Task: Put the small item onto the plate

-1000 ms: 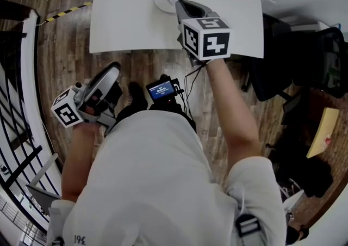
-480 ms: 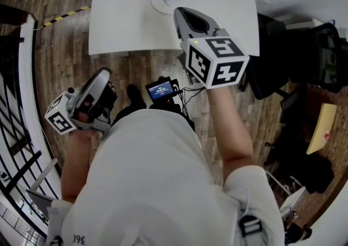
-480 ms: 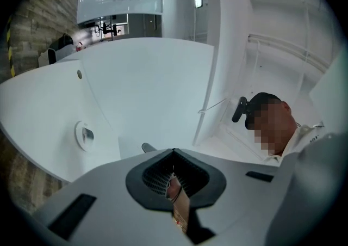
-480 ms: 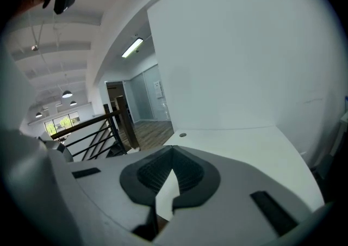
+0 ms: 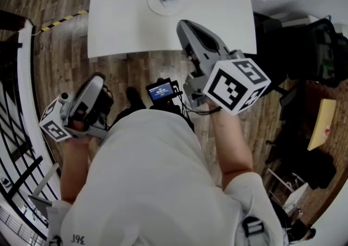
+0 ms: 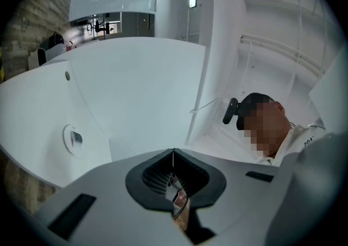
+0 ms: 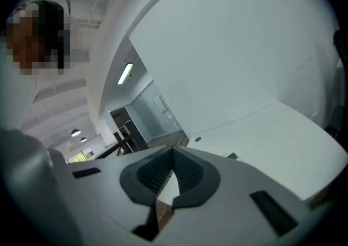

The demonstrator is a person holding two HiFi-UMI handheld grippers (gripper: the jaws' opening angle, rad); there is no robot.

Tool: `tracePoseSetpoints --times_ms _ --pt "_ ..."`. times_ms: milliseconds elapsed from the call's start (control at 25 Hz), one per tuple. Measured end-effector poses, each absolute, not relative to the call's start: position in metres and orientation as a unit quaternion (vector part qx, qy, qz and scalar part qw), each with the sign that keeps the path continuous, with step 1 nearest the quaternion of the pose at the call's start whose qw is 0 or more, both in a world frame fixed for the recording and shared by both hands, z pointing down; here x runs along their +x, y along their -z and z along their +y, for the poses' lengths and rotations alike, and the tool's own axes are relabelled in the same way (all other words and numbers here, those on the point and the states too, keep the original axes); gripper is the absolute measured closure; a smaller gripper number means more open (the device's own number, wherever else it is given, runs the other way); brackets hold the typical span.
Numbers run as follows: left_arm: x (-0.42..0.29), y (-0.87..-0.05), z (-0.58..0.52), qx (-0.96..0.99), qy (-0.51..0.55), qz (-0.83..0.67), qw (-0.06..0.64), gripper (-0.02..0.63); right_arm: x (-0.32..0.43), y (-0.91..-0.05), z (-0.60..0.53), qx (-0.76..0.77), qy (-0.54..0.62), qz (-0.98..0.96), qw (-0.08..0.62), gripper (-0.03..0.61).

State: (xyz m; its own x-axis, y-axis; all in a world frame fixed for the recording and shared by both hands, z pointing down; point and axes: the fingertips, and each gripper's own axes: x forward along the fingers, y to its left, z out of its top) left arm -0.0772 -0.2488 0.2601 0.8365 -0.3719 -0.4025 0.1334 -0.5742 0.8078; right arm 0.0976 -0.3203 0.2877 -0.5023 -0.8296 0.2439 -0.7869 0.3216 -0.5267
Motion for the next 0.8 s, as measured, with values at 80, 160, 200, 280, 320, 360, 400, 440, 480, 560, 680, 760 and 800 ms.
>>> tracePoseSetpoints --times_ms 80,160,200,280,320,360,400,440,480,560,680,760,800 --pt "-0.077 -0.257 -0.25 0.845 0.277 -0.068 0.453 0.607 0.095 -0.286 -0.314 -0.492 0.316 0.81 0.047 0.577" --pt "-0.077 -0.254 -0.251 0.847 0.278 -0.064 0.449 0.607 0.093 -0.283 -0.308 -0.489 0.318 0.81 0.051 0.577" --pt "-0.076 -0.252 -0.251 0.848 0.278 -0.061 0.448 0.607 0.092 -0.281 -0.305 -0.489 0.317 0.811 0.052 0.577" --pt "-0.074 -0.248 -0.251 0.849 0.277 -0.056 0.446 0.607 0.091 -0.276 -0.3 -0.488 0.313 0.813 0.052 0.577" --pt "-0.072 -0.246 -0.251 0.85 0.277 -0.054 0.445 0.607 0.091 -0.274 -0.297 -0.488 0.311 0.814 0.052 0.577" --pt "-0.071 -0.245 -0.25 0.851 0.276 -0.051 0.444 0.607 0.091 -0.273 -0.295 -0.487 0.309 0.815 0.052 0.578" --pt "-0.07 -0.244 -0.249 0.852 0.274 -0.048 0.444 0.607 0.091 -0.272 -0.293 -0.486 0.308 0.816 0.052 0.578" --pt "-0.069 -0.244 -0.249 0.853 0.272 -0.046 0.444 0.607 0.091 -0.272 -0.291 -0.485 0.308 0.816 0.052 0.578" --pt "-0.068 -0.245 -0.249 0.853 0.27 -0.044 0.444 0.607 0.091 -0.272 -0.29 -0.485 0.309 0.816 0.052 0.578" --pt "-0.066 -0.245 -0.249 0.853 0.268 -0.041 0.446 0.607 0.092 -0.272 -0.289 -0.488 0.307 0.816 0.051 0.578" --pt "-0.063 -0.246 -0.248 0.854 0.264 -0.037 0.447 0.607 0.093 -0.268 -0.29 -0.493 0.294 0.817 0.048 0.578" --pt "-0.061 -0.248 -0.247 0.854 0.261 -0.037 0.449 0.607 0.094 -0.265 -0.292 -0.496 0.286 0.818 0.046 0.578" --pt "-0.06 -0.248 -0.246 0.854 0.259 -0.037 0.45 0.607 0.095 -0.265 -0.292 -0.498 0.284 0.818 0.045 0.578"
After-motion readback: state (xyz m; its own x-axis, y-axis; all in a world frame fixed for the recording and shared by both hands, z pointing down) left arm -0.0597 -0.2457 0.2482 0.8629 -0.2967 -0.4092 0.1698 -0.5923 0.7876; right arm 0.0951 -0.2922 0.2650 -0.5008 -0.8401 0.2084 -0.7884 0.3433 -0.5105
